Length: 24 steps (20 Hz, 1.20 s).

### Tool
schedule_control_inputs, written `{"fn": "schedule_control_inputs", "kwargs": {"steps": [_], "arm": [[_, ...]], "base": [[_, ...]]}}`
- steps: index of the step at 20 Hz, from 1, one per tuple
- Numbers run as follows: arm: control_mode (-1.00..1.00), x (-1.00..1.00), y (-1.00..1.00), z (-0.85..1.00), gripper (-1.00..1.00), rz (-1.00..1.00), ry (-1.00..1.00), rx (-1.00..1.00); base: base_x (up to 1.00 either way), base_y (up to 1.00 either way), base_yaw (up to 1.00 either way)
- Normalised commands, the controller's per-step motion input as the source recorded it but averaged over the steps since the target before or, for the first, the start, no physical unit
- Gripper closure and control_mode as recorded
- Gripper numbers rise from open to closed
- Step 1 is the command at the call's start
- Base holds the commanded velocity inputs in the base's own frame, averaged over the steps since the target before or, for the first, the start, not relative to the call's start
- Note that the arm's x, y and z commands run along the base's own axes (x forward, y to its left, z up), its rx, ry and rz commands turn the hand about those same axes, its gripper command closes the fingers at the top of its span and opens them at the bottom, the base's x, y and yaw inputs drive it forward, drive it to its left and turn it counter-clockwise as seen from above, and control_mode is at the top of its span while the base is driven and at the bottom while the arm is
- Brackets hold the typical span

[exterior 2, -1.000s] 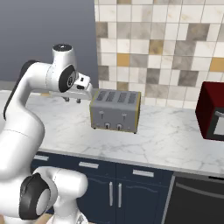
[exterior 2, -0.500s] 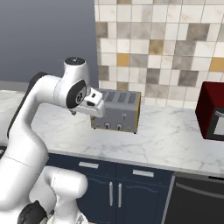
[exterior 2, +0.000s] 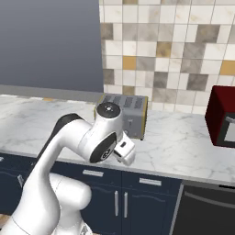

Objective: Take the tongs from the drawer on the right and place them on the dining counter next to the tray containing the kebab skewer.

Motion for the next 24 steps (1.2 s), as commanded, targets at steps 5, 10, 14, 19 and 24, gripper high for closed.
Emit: {"fn": "schedule_control_inputs", "kwargs": {"steps": [5,10,14,19,24], "arm": [[-1.0,-0.29,-1.0,-0.64,-1.0,-0.3,-0.1,0.24],[-1.0,-0.02,-0.73,-0.58,-1.0,-0.3,-0.2,0.27],[-1.0,0.0,-0.46,-0.51,-1.0,-0.25,-0.29,0.25],[-1.0,0.01,-0.13,-0.44,-1.0,-0.16,-0.24,0.22],[-1.0,0.32,0.01,-0.27,-1.0,-0.02,-0.09,0.02]], "base": [[0.0,0.0,0.0],[0.0,0.0,0.0],[0.0,0.0,0.0],[0.0,0.0,0.0],[0.0,0.0,0.0]]}}
